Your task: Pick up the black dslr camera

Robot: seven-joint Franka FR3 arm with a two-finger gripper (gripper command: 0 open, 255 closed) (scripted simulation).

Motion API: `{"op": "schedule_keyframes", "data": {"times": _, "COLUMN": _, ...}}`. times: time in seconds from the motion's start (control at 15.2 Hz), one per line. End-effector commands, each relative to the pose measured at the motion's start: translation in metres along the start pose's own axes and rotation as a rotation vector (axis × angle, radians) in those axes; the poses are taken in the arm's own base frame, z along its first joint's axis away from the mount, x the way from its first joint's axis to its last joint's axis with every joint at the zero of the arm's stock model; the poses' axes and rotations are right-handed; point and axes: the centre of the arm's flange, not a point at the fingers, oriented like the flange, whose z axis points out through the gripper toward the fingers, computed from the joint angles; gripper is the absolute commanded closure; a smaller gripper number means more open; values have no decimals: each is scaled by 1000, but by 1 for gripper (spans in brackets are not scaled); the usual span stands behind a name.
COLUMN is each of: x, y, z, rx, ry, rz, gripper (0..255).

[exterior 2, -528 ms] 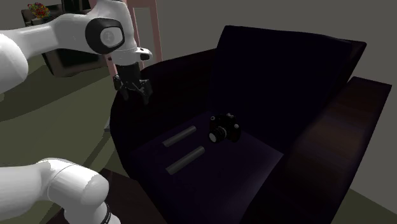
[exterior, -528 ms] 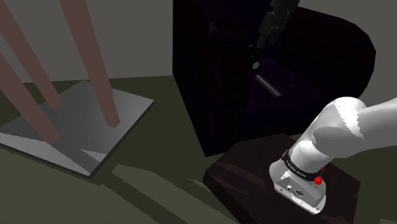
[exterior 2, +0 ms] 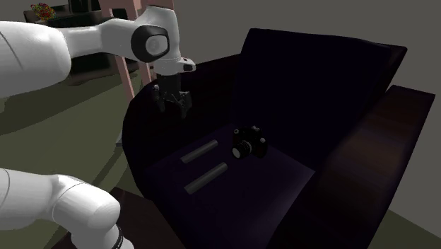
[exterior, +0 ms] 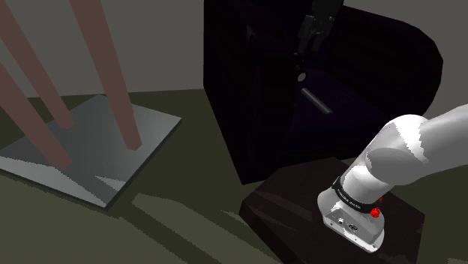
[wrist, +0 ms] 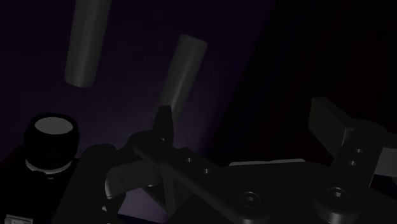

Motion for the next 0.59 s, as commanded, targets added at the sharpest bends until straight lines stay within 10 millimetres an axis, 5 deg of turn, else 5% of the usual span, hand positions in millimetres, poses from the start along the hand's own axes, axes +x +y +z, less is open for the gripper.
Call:
{"op": "schedule_keyframes", "data": {"times": 0.0, "x": 19, "y": 23, "z": 7, "rx": 7, "ry": -12, "rz": 28, "gripper": 0}}
{"op": "schedule_keyframes", "data": {"times": 0.53, "x": 80, "y": 116, "z": 35, "rx": 40, "ry": -60, "rz": 137, "gripper": 0}}
